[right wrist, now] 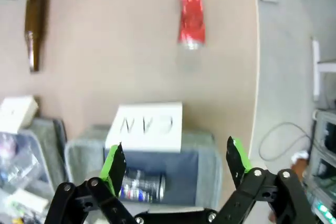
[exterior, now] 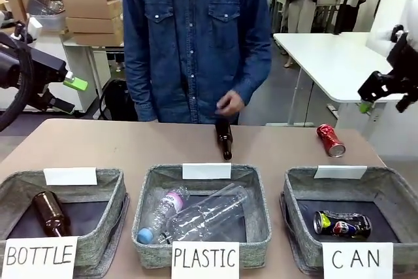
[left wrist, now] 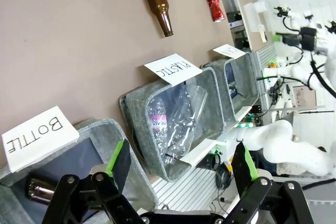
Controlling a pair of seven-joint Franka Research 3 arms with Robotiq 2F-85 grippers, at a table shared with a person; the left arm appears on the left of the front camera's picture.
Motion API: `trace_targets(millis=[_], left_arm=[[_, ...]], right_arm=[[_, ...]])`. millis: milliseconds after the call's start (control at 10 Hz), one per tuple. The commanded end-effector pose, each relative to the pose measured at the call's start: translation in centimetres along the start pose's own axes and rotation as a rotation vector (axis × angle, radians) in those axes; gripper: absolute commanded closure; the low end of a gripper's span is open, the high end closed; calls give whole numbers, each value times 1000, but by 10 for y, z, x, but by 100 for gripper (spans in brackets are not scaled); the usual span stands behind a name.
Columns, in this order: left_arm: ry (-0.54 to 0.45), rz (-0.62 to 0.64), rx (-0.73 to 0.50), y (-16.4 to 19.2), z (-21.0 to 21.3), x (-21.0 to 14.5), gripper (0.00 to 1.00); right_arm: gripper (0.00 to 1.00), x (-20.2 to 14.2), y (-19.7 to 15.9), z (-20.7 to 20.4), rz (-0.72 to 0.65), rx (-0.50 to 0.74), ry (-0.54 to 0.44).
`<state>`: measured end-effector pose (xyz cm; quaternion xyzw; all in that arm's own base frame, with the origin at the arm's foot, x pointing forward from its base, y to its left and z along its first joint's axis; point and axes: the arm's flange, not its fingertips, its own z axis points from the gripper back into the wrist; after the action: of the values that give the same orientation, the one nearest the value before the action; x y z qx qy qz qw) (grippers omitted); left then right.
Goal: Sort the can waste into the basket.
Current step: Pick up the can waste from the table and place it in the right Fabric basket.
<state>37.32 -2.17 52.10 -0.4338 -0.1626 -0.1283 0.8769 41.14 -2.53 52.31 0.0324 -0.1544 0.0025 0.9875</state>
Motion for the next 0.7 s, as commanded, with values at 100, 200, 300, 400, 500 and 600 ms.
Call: trace_targets(millis=[100,200,300,400,500,600], left_arm=[[3,0,7,0,2,0,0],[3,0,7,0,2,0,0],[3,0,7,0,2,0,0],[3,0,7,0,2,0,0],[3,0,7,0,2,0,0],[3,0,7,0,2,0,0]], right_arm=[[0,51,-33,-105,-66,41,-141],[0,57,-42,-133,-110,22,-160],[0,61,-50,-149,-189,31,-148],[0,42,-39,-112,-112,-6,-123],[0,42,-39,-112,-112,-6,-123],[0,49,-46,-153,-154,-14,-126]])
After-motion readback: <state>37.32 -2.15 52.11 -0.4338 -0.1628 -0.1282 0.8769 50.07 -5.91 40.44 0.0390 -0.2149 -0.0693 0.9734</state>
